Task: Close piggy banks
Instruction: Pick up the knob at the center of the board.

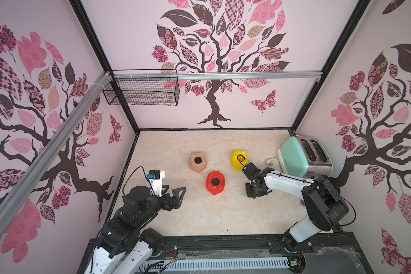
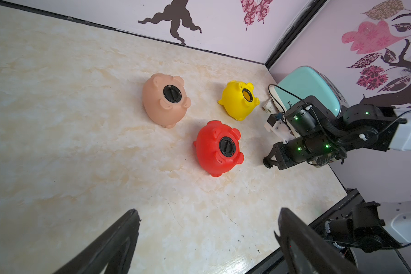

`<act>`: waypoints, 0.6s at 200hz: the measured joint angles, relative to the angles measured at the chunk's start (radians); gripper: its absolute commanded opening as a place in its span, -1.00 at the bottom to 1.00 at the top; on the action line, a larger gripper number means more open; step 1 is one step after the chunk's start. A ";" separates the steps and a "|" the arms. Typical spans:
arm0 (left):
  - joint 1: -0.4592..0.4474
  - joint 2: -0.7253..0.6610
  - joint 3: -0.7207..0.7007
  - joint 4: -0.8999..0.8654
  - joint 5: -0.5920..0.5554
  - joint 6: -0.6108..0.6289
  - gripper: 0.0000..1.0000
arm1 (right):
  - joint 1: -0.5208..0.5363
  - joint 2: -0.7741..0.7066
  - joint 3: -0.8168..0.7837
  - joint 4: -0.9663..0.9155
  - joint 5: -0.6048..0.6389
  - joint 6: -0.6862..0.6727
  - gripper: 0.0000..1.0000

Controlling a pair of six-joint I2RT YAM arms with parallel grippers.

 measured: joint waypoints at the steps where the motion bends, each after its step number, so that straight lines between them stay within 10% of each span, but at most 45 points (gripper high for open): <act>1: 0.000 0.001 0.000 0.000 0.000 0.000 0.87 | 0.000 0.000 0.000 0.000 0.000 -0.001 -1.00; 120: 0.000 0.012 0.000 0.000 0.000 0.000 0.87 | 0.000 0.004 0.001 0.005 0.000 -0.024 -1.00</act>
